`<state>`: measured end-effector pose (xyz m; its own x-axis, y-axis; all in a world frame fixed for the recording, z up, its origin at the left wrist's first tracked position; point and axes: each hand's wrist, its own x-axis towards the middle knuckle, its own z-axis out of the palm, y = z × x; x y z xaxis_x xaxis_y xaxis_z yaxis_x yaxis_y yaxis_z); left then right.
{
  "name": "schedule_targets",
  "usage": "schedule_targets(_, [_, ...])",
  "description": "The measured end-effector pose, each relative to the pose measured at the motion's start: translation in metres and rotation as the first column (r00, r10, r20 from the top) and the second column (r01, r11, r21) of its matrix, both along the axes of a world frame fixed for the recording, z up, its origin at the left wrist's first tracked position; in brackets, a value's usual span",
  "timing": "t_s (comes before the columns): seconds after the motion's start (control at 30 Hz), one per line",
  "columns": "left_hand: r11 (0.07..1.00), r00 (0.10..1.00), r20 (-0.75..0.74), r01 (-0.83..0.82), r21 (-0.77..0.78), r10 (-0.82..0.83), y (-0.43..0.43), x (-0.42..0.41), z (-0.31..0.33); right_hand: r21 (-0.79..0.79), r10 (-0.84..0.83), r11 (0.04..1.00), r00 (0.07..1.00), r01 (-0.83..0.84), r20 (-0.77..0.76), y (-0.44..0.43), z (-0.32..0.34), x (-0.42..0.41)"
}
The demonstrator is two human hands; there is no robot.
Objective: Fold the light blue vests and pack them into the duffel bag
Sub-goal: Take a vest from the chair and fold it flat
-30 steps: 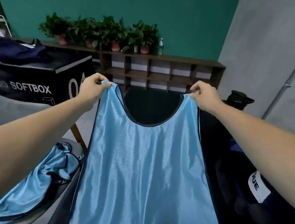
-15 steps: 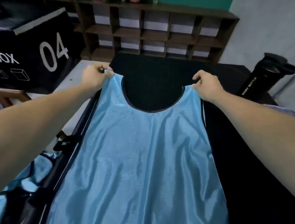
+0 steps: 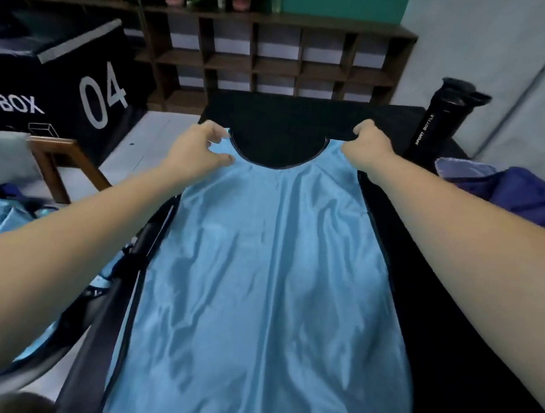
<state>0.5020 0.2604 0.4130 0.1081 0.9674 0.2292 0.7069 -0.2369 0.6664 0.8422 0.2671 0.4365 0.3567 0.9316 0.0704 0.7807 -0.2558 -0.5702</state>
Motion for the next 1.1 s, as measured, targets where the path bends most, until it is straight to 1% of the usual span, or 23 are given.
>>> schedule_targets(0.07, [0.998, 0.998, 0.040, 0.058, -0.022, -0.057, -0.050, 0.009, 0.008, 0.048, 0.038, 0.998, 0.995, -0.034, -0.094, -0.044, 0.000, -0.013])
schedule_targets(0.13, [0.993, 0.989, 0.111, 0.105, -0.063, -0.097, -0.099, 0.017, 0.015, 0.078, 0.076, 0.995, 0.985, -0.065, -0.153, -0.091, -0.004, -0.022])
schedule_targets(0.17, [0.990, 0.986, 0.124, 0.124, -0.065, -0.115, -0.121, 0.021, 0.018, 0.094, 0.103, 0.992, 0.981, -0.088, -0.167, -0.114, -0.007, -0.025])
schedule_targets(0.23, [0.984, 0.982, 0.095, 0.167, -0.052, -0.162, -0.159, 0.030, 0.018, 0.152, 0.168, 0.978, 0.975, -0.145, -0.148, -0.156, -0.014, -0.028])
schedule_targets(0.33, [0.964, 0.964, 0.005, 0.267, -0.003, -0.267, -0.211, 0.051, 0.009, 0.225, 0.249, 0.949, 0.963, -0.221, -0.101, -0.216, -0.028, -0.027])
schedule_targets(0.5, [0.874, 0.874, -0.093, 0.483, 0.062, -0.476, -0.278, 0.100, -0.015, 0.317, 0.261, 0.923, 0.961, -0.220, -0.093, -0.282, -0.060, -0.018])
schedule_targets(0.6, [0.809, 0.814, -0.141, 0.578, 0.104, -0.563, -0.312, 0.127, -0.027, 0.360, 0.240, 0.910, 0.969, -0.205, -0.054, -0.309, -0.070, -0.007])
schedule_targets(0.67, [0.763, 0.766, -0.227, 0.635, 0.122, -0.601, -0.329, 0.138, -0.036, 0.370, 0.251, 0.901, 0.968, -0.226, -0.018, -0.322, -0.071, 0.004])
schedule_targets(0.73, [0.727, 0.728, -0.297, 0.673, 0.137, -0.618, -0.338, 0.143, -0.047, 0.375, 0.264, 0.896, 0.964, -0.238, -0.019, -0.328, -0.069, 0.015])
schedule_targets(0.8, [0.719, 0.722, -0.325, 0.678, 0.153, -0.611, -0.339, 0.142, -0.056, 0.391, 0.284, 0.884, 0.959, -0.256, -0.014, -0.329, -0.067, 0.022])
schedule_targets(0.9, [0.724, 0.735, -0.311, 0.668, 0.174, -0.603, -0.341, 0.140, -0.060, 0.394, 0.321, 0.871, 0.947, -0.295, 0.001, -0.328, -0.064, 0.024])
schedule_targets(1.0, [0.720, 0.744, -0.341, 0.658, 0.220, -0.575, -0.343, 0.142, -0.059, 0.385, 0.340, 0.867, 0.940, -0.316, 0.005, -0.328, -0.061, 0.024])
schedule_targets(1.03, [0.725, 0.747, -0.342, 0.653, 0.219, -0.570, -0.343, 0.141, -0.059, 0.386, 0.341, 0.867, 0.940, -0.314, 0.000, -0.329, -0.059, 0.023])
schedule_targets(1.1, [0.739, 0.753, -0.299, 0.648, 0.183, -0.586, -0.343, 0.140, -0.058, 0.391, 0.340, 0.867, 0.940, -0.308, -0.013, -0.331, -0.058, 0.022])
